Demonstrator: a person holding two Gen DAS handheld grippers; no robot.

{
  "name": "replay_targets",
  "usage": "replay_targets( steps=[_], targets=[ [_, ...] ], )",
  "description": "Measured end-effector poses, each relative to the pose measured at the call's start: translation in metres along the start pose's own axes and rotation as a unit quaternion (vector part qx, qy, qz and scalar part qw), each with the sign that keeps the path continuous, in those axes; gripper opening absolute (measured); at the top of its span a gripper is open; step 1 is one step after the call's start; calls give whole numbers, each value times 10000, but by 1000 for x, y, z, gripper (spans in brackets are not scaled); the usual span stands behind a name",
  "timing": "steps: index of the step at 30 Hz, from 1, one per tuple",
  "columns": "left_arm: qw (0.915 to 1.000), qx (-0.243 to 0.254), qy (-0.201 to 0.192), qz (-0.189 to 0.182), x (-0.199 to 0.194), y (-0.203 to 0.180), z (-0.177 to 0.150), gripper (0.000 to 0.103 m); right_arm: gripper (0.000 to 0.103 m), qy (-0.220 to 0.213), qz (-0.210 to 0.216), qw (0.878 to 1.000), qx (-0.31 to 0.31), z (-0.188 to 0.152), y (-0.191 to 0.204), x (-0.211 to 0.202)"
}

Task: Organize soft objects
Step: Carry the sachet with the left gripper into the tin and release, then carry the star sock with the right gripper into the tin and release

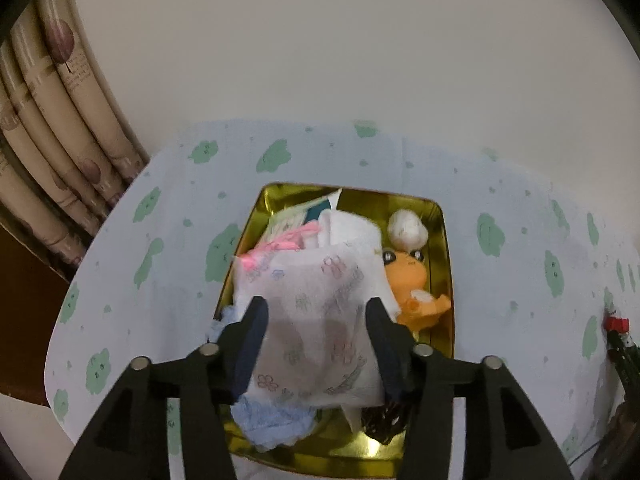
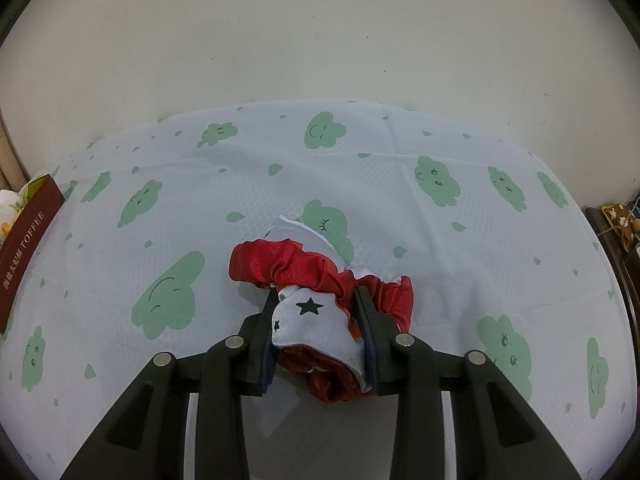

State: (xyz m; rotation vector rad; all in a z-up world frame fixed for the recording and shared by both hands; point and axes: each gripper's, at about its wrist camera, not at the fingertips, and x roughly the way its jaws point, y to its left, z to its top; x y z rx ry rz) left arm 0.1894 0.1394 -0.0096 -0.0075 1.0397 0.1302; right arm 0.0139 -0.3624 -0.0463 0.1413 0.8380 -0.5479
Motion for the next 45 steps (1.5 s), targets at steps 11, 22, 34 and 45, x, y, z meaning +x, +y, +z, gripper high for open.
replay_targets(
  steps=[11,22,34,45],
  targets=[
    [9978,88,-591,275,-41,14,-10,60,33,3,-34,10000,-35,0,1,0],
    [9952,75,-829,511,-52,32,-56,60,27,-37,-62,9999,-137,2,13,-14],
    [9917,-129,-981,816,-49,60,-85,60,27,-107,929,9928,-742,35,109,-59],
    [9909,-327,-969,876,-40,86,-99,60,27,-307,2014,9672,-1517,70,246,-97]
  ],
)
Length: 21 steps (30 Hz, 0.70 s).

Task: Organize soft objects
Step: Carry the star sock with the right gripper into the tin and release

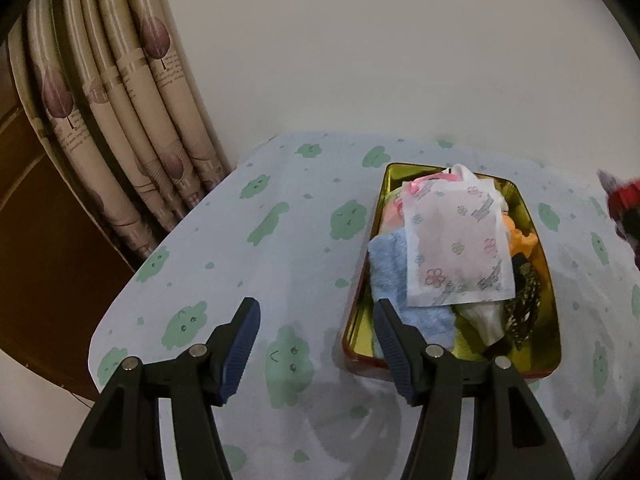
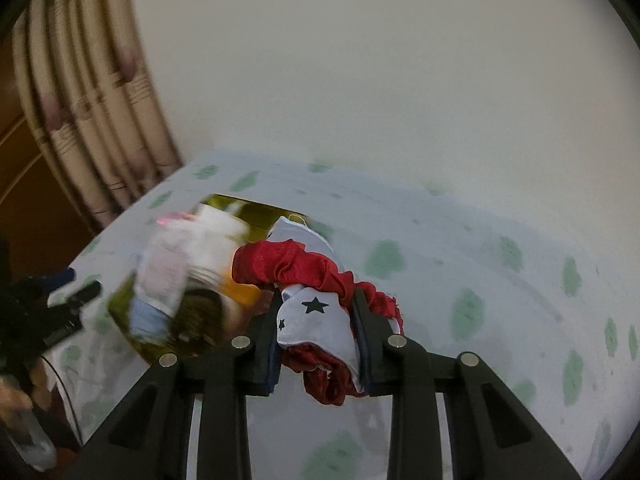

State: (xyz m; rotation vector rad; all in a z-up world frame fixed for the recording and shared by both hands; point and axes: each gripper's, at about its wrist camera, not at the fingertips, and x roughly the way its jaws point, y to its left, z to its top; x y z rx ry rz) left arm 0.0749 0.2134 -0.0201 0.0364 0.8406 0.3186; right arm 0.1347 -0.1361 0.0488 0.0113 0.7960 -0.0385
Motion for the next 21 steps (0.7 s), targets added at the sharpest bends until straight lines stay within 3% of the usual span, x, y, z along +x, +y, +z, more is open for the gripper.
replay_targets(
  steps=[13,16,21],
  targets=[
    [9993,-368,27,-12,9,19,-2,60,31,190,456,9975,-504,38,98,59],
    [9993,-382,-20,-14,8,19,-2,60,37,234,449,9974,-504,45,109,73],
    [9991,-416,13,-78,11,19,-2,60,57,307,497,9972,-465,45,120,88]
  ],
)
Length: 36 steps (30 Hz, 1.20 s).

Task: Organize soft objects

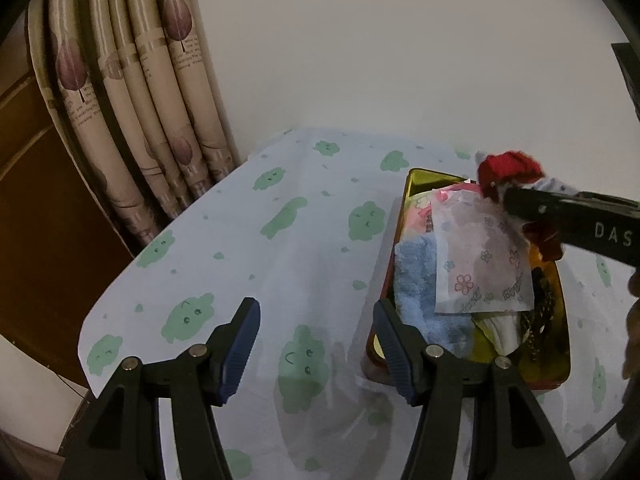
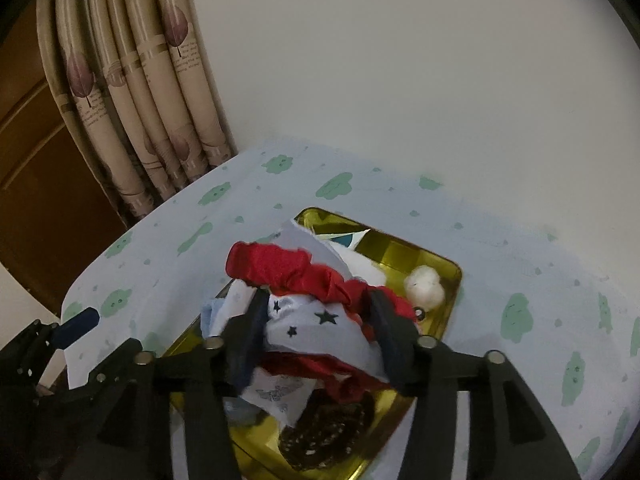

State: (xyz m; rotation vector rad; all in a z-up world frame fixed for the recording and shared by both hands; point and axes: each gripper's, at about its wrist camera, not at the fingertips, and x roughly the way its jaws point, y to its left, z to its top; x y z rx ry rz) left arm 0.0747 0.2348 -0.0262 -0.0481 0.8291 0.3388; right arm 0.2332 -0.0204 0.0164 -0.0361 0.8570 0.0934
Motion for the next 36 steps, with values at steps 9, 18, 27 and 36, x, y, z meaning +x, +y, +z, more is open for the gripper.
replay_targets(
  steps=[9,18,27,36],
  targets=[
    [9999,3,-36,-130,-2,-3,0,60,72,10,-83,9998,-179,-10,14,4],
    [9998,130,-49,-159,-5,-13,-3,60,90,-356,-251,9990,104,-23,7,-28],
    [9993,230,-116,-269,-12,-21,-6,60,97,-418,-709,9963,238,-65,12,-60],
    [9986,348,-206,-327,-21,-31,-9,60,100,-295,-859,9948,451,-94,11,-74]
  ],
)
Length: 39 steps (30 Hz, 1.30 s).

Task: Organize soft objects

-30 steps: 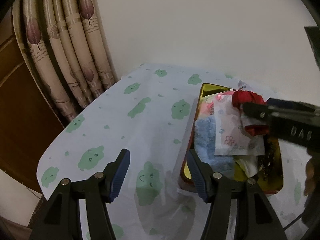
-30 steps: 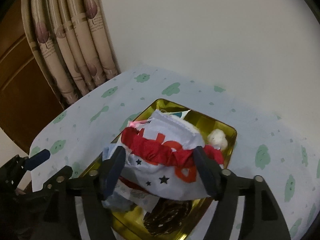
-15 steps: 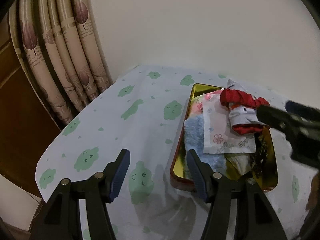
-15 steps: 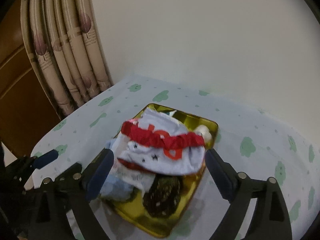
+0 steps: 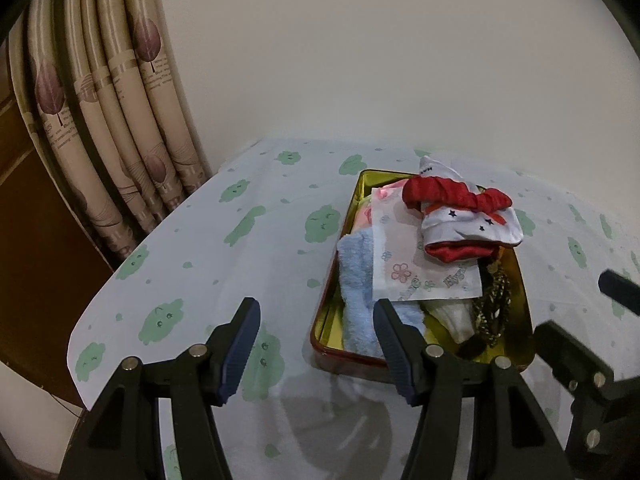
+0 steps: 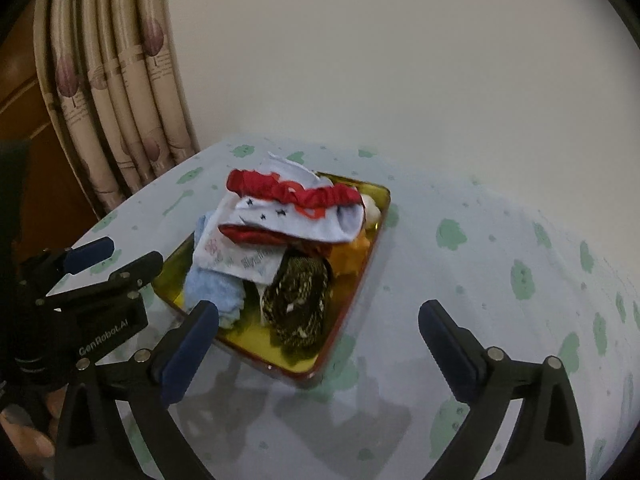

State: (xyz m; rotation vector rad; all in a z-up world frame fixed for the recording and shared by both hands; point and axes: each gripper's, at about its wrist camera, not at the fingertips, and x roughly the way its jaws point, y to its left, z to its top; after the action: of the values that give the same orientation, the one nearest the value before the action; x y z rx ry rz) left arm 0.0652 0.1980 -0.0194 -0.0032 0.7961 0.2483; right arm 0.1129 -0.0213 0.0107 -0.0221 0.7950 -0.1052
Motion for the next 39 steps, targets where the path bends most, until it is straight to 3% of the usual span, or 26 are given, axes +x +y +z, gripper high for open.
replay_targets(
  steps=[10,39],
  targets=[
    [9999,109,-10,-46,-3,-9,-2,60,100,300,-19,9994,171,-20,-3,11],
    [9999,158,21,-19,-3,-12,-2,60,100,443,0,9990,39,-27,6,17]
  ],
)
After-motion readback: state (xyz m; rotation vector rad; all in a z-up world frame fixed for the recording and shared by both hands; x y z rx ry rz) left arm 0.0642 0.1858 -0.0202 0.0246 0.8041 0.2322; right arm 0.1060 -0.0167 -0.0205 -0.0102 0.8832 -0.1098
